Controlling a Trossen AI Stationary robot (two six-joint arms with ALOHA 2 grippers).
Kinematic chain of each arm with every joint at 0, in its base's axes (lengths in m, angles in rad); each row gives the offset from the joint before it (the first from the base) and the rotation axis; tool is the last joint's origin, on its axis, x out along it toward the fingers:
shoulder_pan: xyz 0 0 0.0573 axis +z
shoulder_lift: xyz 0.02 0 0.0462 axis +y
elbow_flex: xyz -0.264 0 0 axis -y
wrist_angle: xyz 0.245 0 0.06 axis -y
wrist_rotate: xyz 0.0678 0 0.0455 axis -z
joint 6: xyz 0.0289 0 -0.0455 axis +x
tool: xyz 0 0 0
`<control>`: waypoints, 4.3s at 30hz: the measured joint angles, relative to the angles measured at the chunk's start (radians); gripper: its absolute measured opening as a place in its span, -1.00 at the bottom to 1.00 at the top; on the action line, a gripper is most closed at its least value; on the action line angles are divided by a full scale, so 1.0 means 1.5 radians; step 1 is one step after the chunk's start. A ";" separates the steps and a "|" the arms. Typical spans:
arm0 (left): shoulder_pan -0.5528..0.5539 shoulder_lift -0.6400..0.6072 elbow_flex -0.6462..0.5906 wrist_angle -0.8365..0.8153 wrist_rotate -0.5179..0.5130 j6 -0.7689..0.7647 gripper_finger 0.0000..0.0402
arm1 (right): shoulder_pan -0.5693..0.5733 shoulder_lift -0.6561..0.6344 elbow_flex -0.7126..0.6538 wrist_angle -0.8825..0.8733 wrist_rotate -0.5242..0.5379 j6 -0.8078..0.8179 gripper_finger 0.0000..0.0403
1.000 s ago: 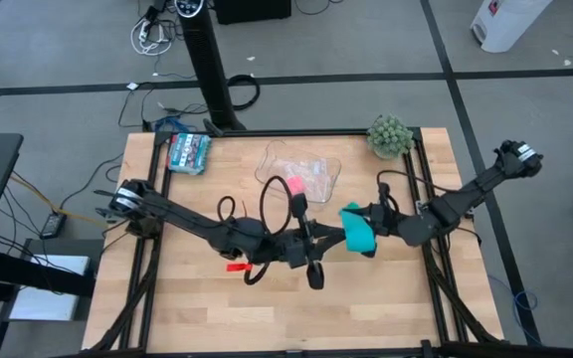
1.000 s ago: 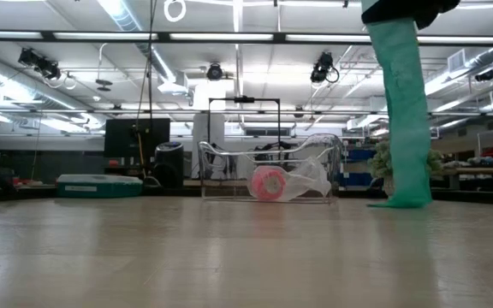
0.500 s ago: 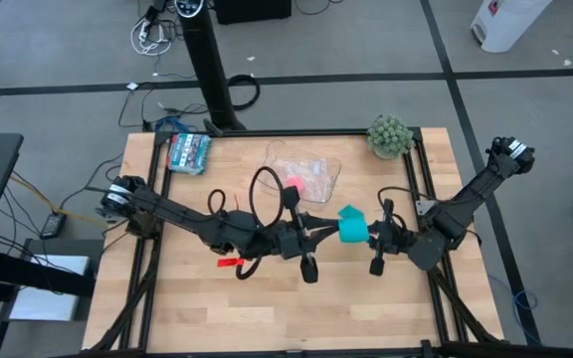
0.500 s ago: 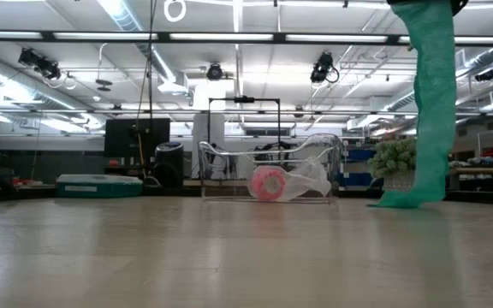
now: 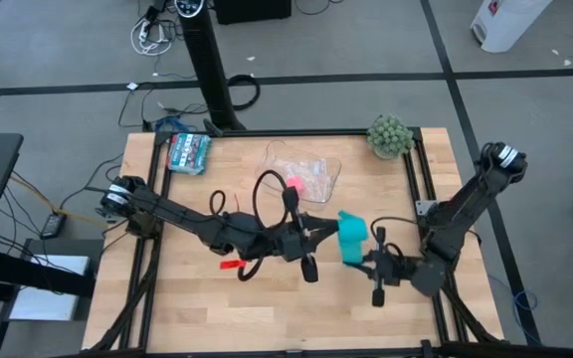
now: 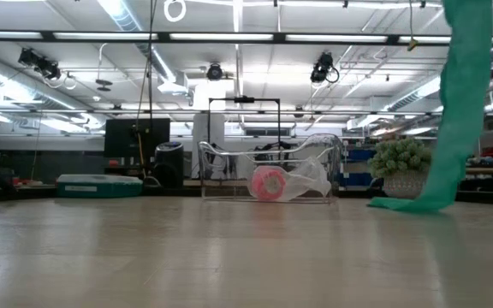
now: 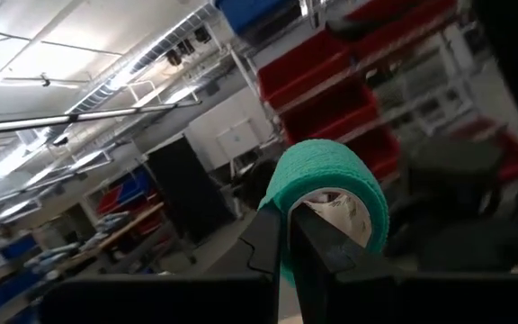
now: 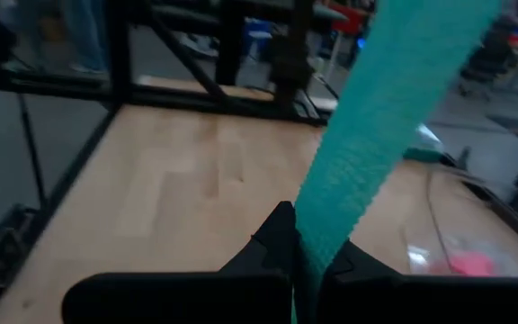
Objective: Roll bandage
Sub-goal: Roll the blue bandage
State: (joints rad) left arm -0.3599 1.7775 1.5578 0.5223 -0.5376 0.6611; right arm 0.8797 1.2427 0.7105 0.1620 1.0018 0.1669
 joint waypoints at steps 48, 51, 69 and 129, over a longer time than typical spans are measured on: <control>-0.067 0.086 -0.090 -0.024 -0.125 0.078 -0.88 | 0.072 0.051 0.154 0.250 -0.060 -0.291 -1.00; -0.078 0.086 -0.090 -0.023 -0.114 0.076 -0.88 | 0.059 0.045 0.154 0.249 -0.060 -0.291 -1.00; -0.125 0.116 -0.090 -0.028 -0.068 0.036 -0.88 | -0.008 0.039 0.154 0.229 -0.057 -0.264 -0.93; -0.163 0.111 -0.090 0.031 0.089 -0.137 -0.88 | -0.318 -0.162 -0.241 0.145 -0.317 0.337 0.09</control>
State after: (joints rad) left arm -0.6049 1.9440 1.4223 0.5686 -0.4037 0.4551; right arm 0.4028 0.9992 0.3496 0.3793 0.5256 0.6721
